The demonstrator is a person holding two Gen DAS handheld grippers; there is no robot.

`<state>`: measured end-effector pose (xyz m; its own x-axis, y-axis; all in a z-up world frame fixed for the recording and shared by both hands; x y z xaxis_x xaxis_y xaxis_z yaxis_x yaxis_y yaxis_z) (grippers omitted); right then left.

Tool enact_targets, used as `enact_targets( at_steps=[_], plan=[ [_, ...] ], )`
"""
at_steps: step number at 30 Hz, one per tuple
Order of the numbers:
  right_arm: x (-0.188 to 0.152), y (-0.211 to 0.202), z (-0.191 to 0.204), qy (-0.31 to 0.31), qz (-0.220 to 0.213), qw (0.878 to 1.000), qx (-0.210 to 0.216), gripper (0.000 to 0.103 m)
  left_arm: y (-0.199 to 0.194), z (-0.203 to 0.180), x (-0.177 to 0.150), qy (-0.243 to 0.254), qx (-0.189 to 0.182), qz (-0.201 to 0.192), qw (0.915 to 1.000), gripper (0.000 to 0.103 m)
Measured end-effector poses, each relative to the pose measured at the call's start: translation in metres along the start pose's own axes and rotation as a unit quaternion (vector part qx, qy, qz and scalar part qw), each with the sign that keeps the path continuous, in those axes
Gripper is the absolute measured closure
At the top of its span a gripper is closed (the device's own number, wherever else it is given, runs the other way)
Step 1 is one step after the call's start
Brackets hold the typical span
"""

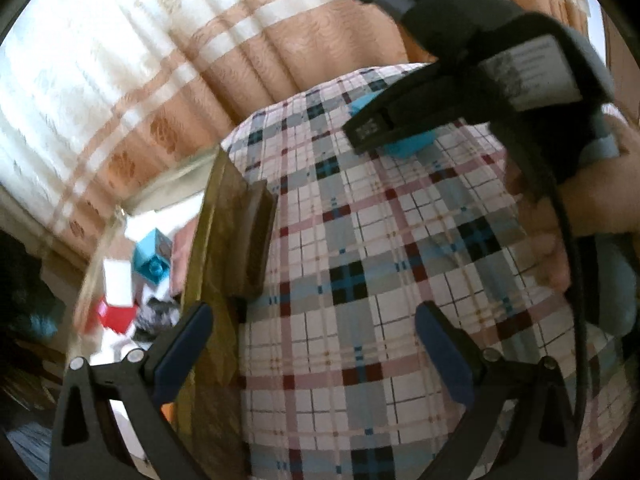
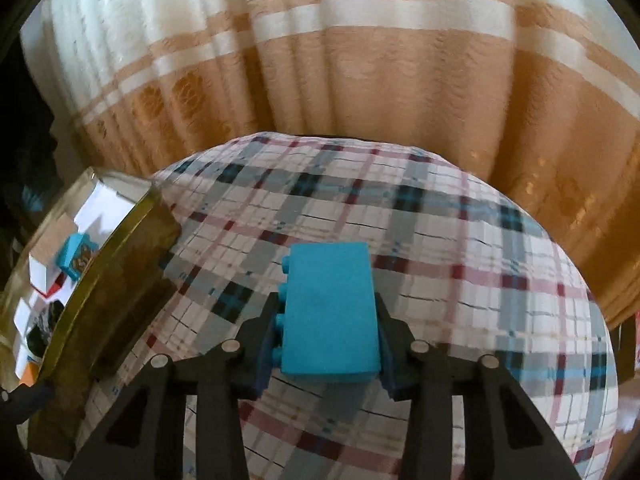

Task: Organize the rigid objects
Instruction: 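Lower the right gripper over the small teal block and close on it, then lift the teal block with the right gripper while the left gripper moves toward the brown brush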

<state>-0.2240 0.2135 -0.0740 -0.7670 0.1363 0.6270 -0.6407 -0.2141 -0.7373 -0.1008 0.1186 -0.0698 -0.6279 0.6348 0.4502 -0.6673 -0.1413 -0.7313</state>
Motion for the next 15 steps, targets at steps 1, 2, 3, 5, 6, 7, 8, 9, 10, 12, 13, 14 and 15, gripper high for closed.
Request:
enact_targets(
  at_steps=[1,2,3,5,6,7,8,9,10,12,13,14,15],
  plan=[
    [-0.001,-0.005,-0.006,0.012,-0.007,1.000,0.000,0.059,0.000,0.000,0.001,0.006,0.005,-0.001,1.0000,0.001],
    [-0.002,-0.011,-0.013,0.026,-0.017,1.000,-0.003,0.059,0.001,0.000,0.004,0.012,0.013,-0.003,0.9998,0.001],
    [-0.004,-0.018,-0.021,0.038,-0.029,0.999,-0.008,0.059,0.002,0.000,0.007,0.014,0.019,-0.004,0.9997,0.001],
    [-0.007,-0.030,-0.030,0.050,-0.048,0.997,-0.025,0.058,0.008,-0.001,0.013,0.019,0.033,0.000,0.9993,0.001],
    [-0.009,-0.035,-0.034,0.057,-0.057,0.996,-0.031,0.058,0.010,-0.002,0.017,0.021,0.042,0.000,0.9989,0.000],
    [-0.010,-0.040,-0.040,0.067,-0.065,0.995,-0.034,0.058,0.011,-0.003,0.020,0.024,0.049,0.000,0.9985,0.000],
    [-0.011,-0.045,-0.045,0.079,-0.071,0.994,-0.034,0.058,0.014,-0.003,0.024,0.029,0.059,0.002,0.9978,0.000],
    [-0.011,-0.048,-0.051,0.091,-0.073,0.993,-0.032,0.058,0.017,-0.003,0.028,0.034,0.070,0.005,0.9970,0.000],
    [-0.011,-0.050,-0.054,0.098,-0.075,0.992,-0.031,0.058,0.019,-0.004,0.031,0.035,0.076,0.005,0.9965,0.000],
    [-0.010,-0.050,-0.057,0.106,-0.077,0.991,-0.033,0.058,0.024,-0.002,0.037,0.034,0.083,0.009,0.9959,0.000],
    [-0.010,-0.051,-0.058,0.108,-0.077,0.991,-0.033,0.058,0.026,-0.002,0.040,0.032,0.083,0.011,0.9959,0.000],
    [-0.010,-0.050,-0.058,0.108,-0.077,0.991,-0.032,0.058,0.028,-0.002,0.044,0.028,0.083,0.014,0.9961,0.000],
    [-0.010,-0.050,-0.057,0.107,-0.077,0.991,-0.033,0.058,0.029,-0.002,0.047,0.024,0.084,0.015,0.9960,0.000]
  ],
)
Point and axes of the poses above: each gripper's, at about its wrist camera, not at the fingertips, and y roughly the way its jaws point, z to its left, x to its top, the point moved 2 cm from there along y, roughly the way its jaws point, and after that the axes turned 11 degrees about y, right-handed, at the moved point
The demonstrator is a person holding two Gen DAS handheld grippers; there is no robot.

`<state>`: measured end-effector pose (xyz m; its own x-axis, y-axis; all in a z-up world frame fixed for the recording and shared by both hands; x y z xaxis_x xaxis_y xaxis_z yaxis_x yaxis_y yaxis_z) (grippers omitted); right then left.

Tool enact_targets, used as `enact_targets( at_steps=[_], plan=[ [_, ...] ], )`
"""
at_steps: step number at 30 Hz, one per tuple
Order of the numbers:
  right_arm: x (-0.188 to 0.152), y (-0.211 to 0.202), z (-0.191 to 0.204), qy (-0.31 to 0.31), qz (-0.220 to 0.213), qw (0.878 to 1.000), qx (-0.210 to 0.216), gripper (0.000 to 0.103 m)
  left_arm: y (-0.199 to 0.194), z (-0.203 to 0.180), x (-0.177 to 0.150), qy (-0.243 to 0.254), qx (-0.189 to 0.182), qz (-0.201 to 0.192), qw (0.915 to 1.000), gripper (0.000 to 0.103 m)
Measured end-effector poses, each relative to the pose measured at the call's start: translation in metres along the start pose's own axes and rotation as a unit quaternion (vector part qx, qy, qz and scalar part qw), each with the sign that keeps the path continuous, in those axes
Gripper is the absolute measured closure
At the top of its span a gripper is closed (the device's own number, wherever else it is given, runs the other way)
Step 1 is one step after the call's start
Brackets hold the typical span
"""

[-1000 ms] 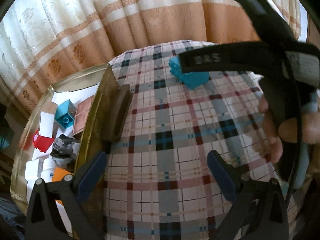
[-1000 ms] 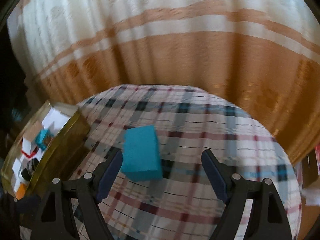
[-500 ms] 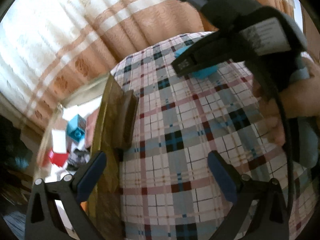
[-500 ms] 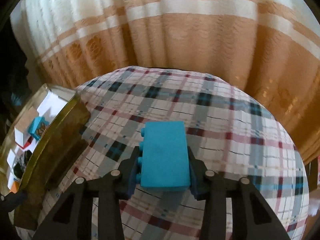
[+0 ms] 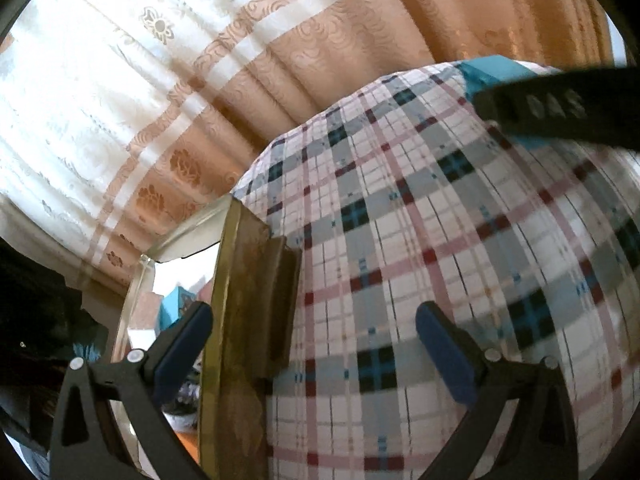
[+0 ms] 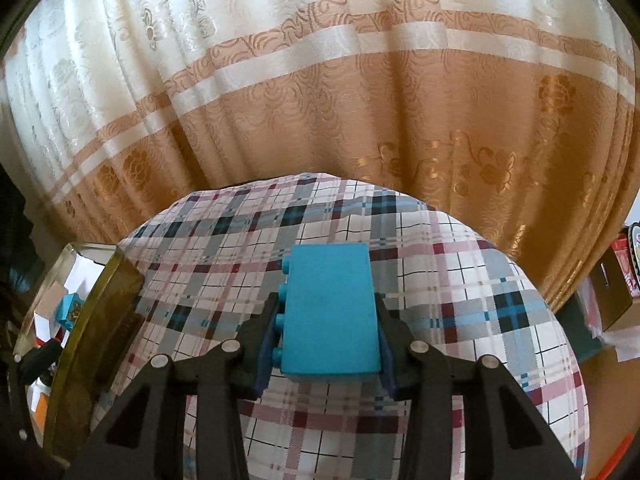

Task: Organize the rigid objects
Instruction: 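Lift the teal block with the right gripper while the left gripper moves toward the brown brush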

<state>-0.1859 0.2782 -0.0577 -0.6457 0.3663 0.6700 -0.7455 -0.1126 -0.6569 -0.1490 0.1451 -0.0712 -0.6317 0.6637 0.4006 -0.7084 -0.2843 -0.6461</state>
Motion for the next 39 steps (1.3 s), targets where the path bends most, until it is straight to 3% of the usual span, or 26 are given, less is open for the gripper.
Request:
enact_targets(
  at_steps=[7,10,15,20,24,33,35,37,39],
  plan=[
    [0.002,-0.005,-0.005,0.009,-0.013,1.000,0.000,0.058,0.010,-0.002,0.014,-0.019,0.005,-0.006,0.9998,0.000],
    [0.003,-0.003,-0.010,0.020,-0.007,1.000,0.002,0.058,0.015,0.005,0.015,-0.052,-0.025,0.011,0.9983,0.000],
    [0.003,-0.006,-0.010,0.020,-0.014,1.000,0.003,0.058,0.032,0.019,0.014,-0.125,-0.099,0.048,0.9860,0.000],
    [0.004,-0.006,-0.013,0.025,-0.016,1.000,0.004,0.058,0.039,0.020,0.016,-0.136,-0.103,0.050,0.9840,0.000],
    [0.006,-0.008,-0.017,0.033,-0.021,0.999,0.004,0.058,0.048,0.029,0.017,-0.172,-0.122,0.063,0.9755,0.000],
    [0.009,-0.010,-0.025,0.046,-0.027,0.999,-0.001,0.058,0.044,0.023,0.022,-0.170,-0.125,0.071,0.9749,0.000],
    [0.010,-0.010,-0.028,0.050,-0.030,0.998,-0.002,0.058,0.037,0.016,0.024,-0.155,-0.145,0.061,0.9752,0.000],
    [0.010,-0.011,-0.030,0.053,-0.032,0.998,-0.005,0.058,0.027,0.004,0.027,-0.139,-0.203,0.048,0.9680,0.001],
    [0.010,-0.010,-0.031,0.054,-0.031,0.998,-0.007,0.058,0.019,-0.006,0.029,-0.115,-0.208,0.042,0.9705,0.001]
  ],
)
Point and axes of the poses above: each gripper's, at about its wrist camera, not at the fingertips, and y roughly the way its jaws point, z to its left, x to its top, the point moved 2 cm from there along y, roughly the way its jaws point, and after that the axes turned 11 degrees about y, right-handed, at the moved point
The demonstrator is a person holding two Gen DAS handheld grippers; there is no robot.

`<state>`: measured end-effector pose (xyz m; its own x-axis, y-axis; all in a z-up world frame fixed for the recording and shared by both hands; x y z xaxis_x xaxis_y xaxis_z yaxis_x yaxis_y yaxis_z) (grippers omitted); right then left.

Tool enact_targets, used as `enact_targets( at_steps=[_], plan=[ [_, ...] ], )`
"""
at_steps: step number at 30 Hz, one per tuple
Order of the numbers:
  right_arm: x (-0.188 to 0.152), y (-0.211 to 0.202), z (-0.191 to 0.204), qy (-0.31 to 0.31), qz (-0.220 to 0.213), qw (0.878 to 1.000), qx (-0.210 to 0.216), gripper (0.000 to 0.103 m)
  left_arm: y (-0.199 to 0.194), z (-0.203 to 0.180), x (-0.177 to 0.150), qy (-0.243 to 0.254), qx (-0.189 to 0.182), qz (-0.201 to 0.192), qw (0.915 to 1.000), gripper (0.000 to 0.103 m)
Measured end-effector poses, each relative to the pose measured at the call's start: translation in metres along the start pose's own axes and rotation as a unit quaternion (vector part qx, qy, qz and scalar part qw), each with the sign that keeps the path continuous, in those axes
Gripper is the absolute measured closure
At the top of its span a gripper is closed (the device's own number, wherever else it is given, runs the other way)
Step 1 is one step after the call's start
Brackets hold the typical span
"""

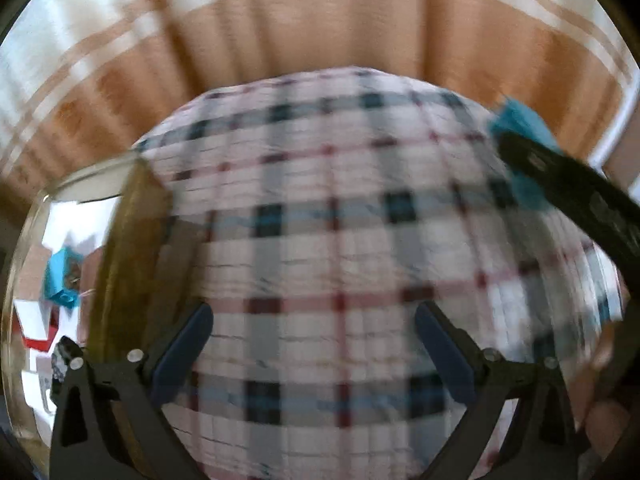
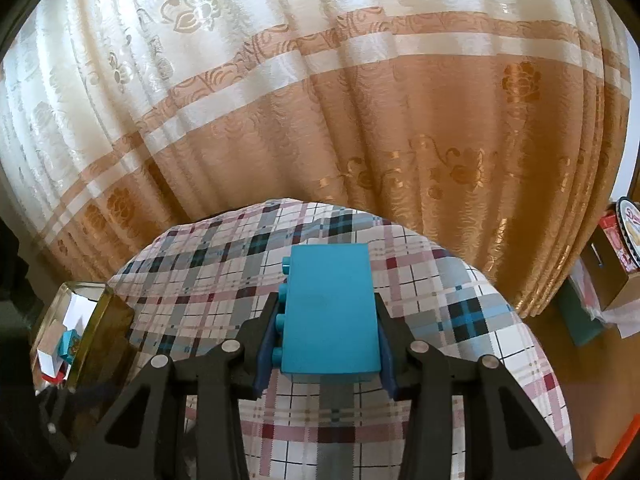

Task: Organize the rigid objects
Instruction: 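Lift the teal block with the right gripper while the left gripper moves toward the brown brush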

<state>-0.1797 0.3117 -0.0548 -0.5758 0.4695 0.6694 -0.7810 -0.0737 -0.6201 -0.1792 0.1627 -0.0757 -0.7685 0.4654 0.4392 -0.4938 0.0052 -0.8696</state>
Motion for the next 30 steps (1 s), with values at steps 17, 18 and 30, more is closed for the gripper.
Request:
enact_targets(
  at_steps=[17,18,30],
  plan=[
    [-0.002,0.003,0.002,-0.007,0.007,1.000,-0.005,0.058,0.002,0.031,0.002,-0.020,0.125,-0.007,0.9919,0.001],
    [-0.002,0.003,0.002,-0.007,0.006,1.000,-0.005,0.058,0.006,0.034,0.002,-0.028,0.121,0.001,0.9923,0.001],
    [0.000,0.004,0.000,-0.002,0.006,1.000,-0.006,0.058,0.012,0.040,0.005,-0.089,0.079,0.023,0.9926,0.000]
  ],
)
Point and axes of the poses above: each gripper's, at about its wrist camera, not at the fingertips, and y roughly the way its jaws point, z to its left, x to its top, the point moved 2 cm from there along y, roughly the way its jaws point, and after that the axes turned 11 degrees about y, right-handed, at the moved point
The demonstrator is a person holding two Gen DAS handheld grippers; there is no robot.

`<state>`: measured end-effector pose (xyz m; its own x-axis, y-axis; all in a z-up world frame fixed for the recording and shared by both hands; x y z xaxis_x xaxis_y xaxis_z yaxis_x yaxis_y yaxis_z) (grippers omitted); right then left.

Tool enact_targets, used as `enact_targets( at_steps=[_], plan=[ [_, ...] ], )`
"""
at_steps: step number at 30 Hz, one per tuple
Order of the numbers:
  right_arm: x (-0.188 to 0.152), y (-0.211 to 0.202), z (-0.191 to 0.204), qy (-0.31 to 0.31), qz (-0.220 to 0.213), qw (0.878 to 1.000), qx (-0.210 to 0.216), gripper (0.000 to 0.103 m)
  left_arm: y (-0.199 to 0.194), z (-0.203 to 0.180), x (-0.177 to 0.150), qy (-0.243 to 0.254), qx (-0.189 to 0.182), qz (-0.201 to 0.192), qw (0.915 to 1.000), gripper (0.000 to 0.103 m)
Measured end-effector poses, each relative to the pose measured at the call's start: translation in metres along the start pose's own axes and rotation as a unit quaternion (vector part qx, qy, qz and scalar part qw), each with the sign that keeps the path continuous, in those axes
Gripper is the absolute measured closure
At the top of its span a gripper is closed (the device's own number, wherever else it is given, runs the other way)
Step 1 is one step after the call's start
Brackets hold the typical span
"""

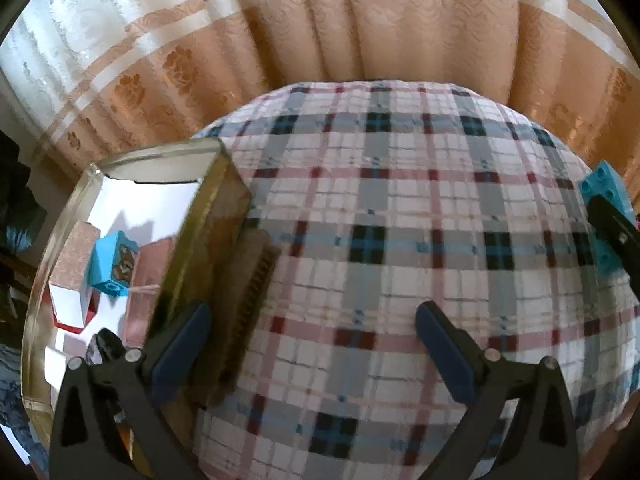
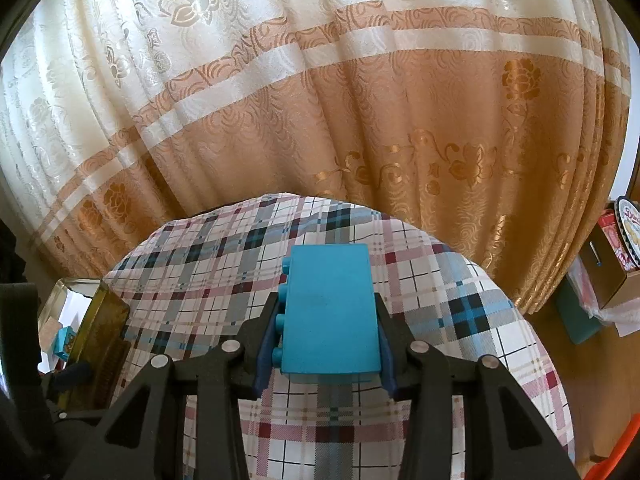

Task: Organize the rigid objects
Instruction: 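Lift the teal block with the right gripper while the left gripper moves toward the brown brush, then close the left gripper on the wooden brush while the right gripper holds the teal block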

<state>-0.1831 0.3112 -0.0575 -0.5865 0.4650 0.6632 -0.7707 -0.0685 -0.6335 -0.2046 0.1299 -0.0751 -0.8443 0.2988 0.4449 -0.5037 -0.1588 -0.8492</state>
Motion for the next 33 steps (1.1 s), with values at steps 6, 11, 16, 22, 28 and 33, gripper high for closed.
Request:
enact_targets(
  at_steps=[6,11,16,22,28,33],
  plan=[
    [0.002,-0.001,-0.005,0.009,-0.002,1.000,-0.002,0.058,0.001,-0.015,-0.005,-0.003,-0.131,0.013,0.9913,0.000],
    [0.003,-0.002,-0.006,0.014,-0.002,1.000,-0.001,0.058,-0.002,-0.020,-0.009,0.016,-0.124,0.013,0.9921,0.001],
    [0.004,-0.002,-0.006,0.010,-0.002,1.000,-0.003,0.058,-0.033,-0.042,-0.009,0.071,-0.100,-0.038,0.9918,0.002],
    [0.003,-0.002,-0.006,0.011,-0.002,1.000,-0.001,0.058,-0.028,-0.022,-0.002,0.063,-0.052,-0.040,0.9958,0.002],
    [0.004,-0.003,-0.004,0.008,-0.003,1.000,0.000,0.058,0.003,-0.008,-0.004,0.041,-0.074,0.000,0.9964,0.001],
    [0.004,-0.003,-0.005,0.010,-0.003,1.000,-0.001,0.058,0.002,-0.010,-0.005,0.033,-0.071,0.002,0.9969,0.000]
  ],
)
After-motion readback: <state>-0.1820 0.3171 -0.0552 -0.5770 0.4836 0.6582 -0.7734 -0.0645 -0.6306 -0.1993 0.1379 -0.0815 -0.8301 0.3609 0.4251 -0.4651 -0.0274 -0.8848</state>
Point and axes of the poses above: each gripper's, at about its wrist camera, not at the fingertips, and y roughly the way its jaws point, z to its left, x to its top, the point moved 2 cm from there along y, roughly the way its jaws point, and after that the axes turned 11 degrees about y, right-handed, at the moved point
